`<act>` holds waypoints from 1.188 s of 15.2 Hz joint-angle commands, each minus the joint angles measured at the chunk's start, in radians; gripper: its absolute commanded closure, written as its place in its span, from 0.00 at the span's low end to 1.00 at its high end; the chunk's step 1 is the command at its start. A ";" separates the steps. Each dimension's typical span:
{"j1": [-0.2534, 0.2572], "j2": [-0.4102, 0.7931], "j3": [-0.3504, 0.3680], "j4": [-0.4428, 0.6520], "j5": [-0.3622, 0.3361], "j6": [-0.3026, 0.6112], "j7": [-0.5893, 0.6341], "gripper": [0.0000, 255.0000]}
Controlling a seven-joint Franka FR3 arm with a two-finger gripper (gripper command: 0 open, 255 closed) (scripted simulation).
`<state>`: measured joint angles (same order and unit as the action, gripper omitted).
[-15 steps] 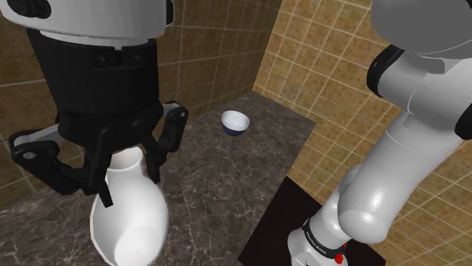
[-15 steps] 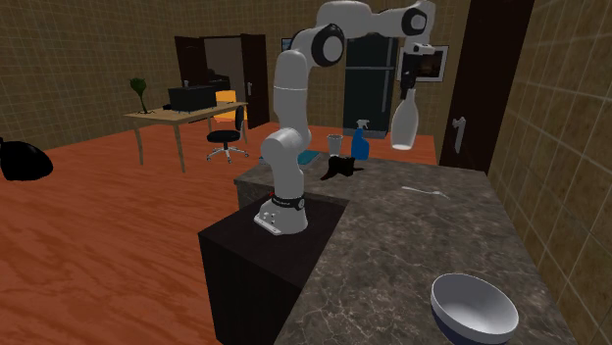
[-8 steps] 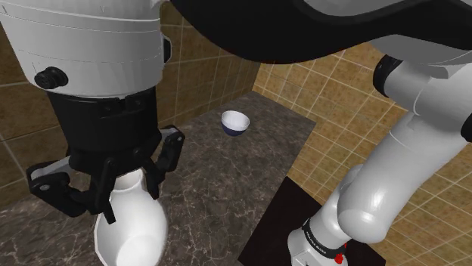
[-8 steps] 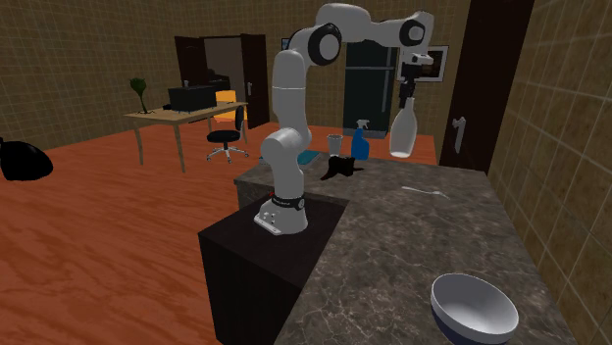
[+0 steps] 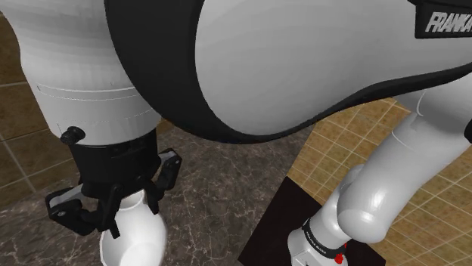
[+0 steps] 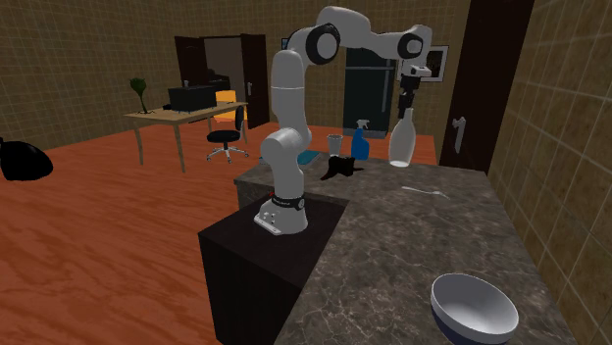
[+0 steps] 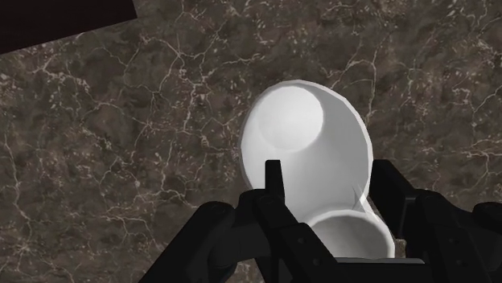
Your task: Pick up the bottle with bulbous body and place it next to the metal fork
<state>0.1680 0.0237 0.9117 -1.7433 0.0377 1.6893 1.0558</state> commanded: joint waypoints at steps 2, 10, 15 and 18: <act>0.001 -0.003 0.001 -0.041 0.002 0.041 -0.001 1.00; 0.003 0.012 0.002 -0.138 -0.009 0.147 0.003 1.00; 0.007 0.032 0.003 -0.191 -0.025 0.212 0.012 1.00; 0.011 0.048 0.004 -0.220 -0.038 0.251 0.020 1.00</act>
<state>0.1773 0.0640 0.9154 -1.9475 0.0052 1.9247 1.0715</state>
